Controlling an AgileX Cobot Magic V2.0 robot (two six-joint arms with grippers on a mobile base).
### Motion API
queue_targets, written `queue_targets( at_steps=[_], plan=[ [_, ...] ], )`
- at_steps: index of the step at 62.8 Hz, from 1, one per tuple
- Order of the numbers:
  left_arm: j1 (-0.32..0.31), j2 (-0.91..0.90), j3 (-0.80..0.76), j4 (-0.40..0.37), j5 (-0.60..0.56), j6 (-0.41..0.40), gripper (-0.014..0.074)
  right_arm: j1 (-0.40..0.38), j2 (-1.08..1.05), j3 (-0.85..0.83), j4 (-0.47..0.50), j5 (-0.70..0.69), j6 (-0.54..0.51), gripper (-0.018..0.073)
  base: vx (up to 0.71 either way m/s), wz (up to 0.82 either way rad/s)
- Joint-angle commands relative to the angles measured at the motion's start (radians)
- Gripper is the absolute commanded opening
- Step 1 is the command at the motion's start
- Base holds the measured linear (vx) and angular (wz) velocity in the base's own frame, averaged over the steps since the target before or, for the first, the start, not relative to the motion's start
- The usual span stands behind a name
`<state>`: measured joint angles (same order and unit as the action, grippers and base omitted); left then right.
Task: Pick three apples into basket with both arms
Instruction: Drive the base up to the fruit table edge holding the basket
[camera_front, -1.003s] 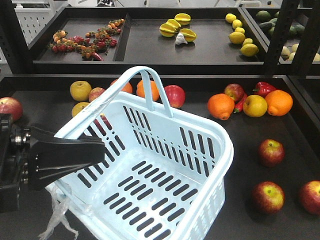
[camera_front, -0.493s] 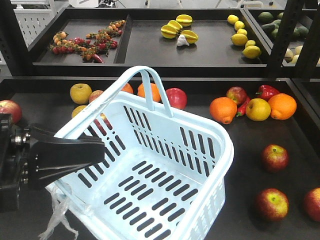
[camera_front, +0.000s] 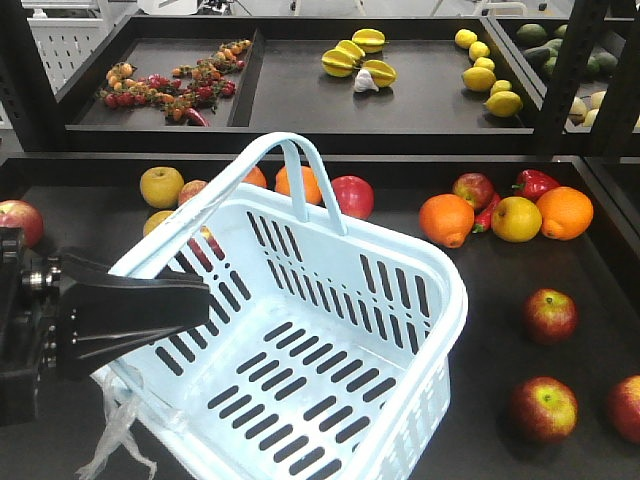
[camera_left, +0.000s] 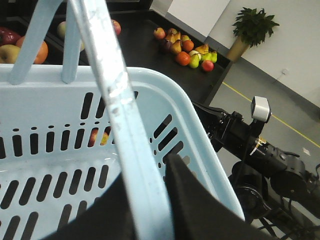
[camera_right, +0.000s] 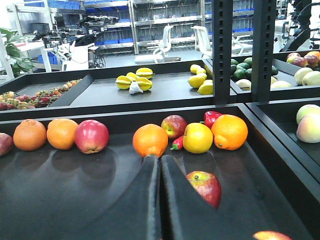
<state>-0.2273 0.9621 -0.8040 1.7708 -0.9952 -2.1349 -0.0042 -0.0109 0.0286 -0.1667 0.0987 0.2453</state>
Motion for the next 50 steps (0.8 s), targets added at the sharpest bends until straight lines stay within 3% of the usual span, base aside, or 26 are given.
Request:
queue_targets(
  at_steps=[1, 50],
  plan=[
    [-0.002, -0.014, -0.031, -0.027, 0.016, -0.014, -0.0008, -0.006, -0.010, 0.014, -0.010, -0.074, -0.008, -0.0001, 0.00, 0.00],
    [-0.002, -0.010, -0.031, -0.023, 0.024, -0.014, -0.0008, -0.006, -0.010, 0.014, -0.010, -0.074, -0.008, -0.0001, 0.00, 0.00]
  ],
)
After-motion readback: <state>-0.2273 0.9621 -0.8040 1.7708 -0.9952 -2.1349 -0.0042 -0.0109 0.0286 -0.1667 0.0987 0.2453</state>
